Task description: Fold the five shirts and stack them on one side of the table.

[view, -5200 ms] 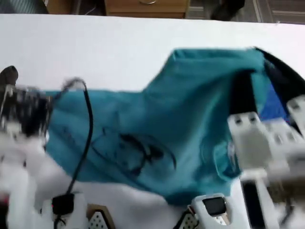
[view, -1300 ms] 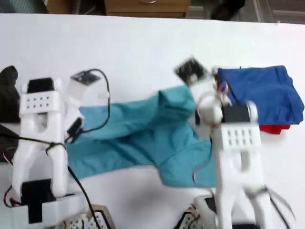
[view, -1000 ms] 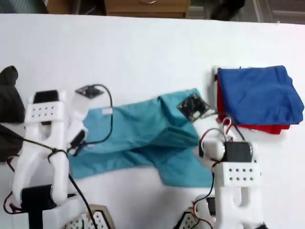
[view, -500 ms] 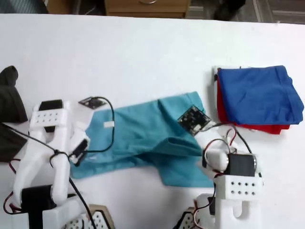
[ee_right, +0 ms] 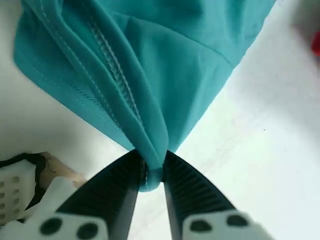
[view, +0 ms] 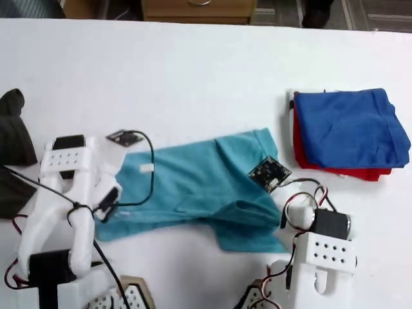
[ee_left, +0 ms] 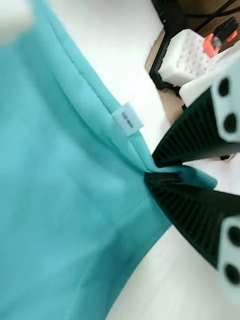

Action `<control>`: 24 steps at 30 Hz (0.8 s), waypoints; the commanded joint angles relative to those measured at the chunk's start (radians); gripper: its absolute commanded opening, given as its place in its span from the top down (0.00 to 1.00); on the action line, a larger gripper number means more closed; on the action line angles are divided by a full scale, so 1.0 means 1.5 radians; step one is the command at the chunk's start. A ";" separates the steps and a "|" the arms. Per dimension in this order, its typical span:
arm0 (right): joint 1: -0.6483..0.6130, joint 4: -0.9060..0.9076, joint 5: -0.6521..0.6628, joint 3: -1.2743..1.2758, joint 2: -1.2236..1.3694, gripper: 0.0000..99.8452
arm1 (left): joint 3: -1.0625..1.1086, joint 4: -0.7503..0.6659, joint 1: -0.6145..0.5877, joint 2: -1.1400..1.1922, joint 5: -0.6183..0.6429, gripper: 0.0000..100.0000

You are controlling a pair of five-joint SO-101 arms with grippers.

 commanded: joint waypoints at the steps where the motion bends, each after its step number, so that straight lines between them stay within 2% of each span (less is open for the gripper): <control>1: 0.005 -0.008 0.006 -0.003 -0.011 0.98 | -0.002 -0.005 0.004 -0.021 -0.006 0.96; 8: -0.011 0.003 0.006 -0.030 -0.013 0.79 | -0.020 0.021 0.003 -0.027 -0.006 0.81; 12: -0.068 0.047 -0.002 -0.091 -0.013 0.80 | -0.095 0.084 0.000 -0.027 -0.007 0.81; 17: -0.119 0.042 -0.095 -0.202 -0.007 0.81 | -0.247 0.170 -0.002 -0.027 -0.027 0.81; 19: -0.139 -0.005 -0.150 -0.226 -0.007 0.86 | -0.286 0.169 -0.006 -0.024 -0.025 0.84; 21: -0.156 -0.077 -0.203 -0.225 -0.005 0.98 | -0.296 0.144 -0.006 -0.020 0.005 0.97; 24: -0.189 -0.170 -0.233 -0.212 0.025 0.97 | -0.264 0.085 -0.004 -0.019 0.041 0.97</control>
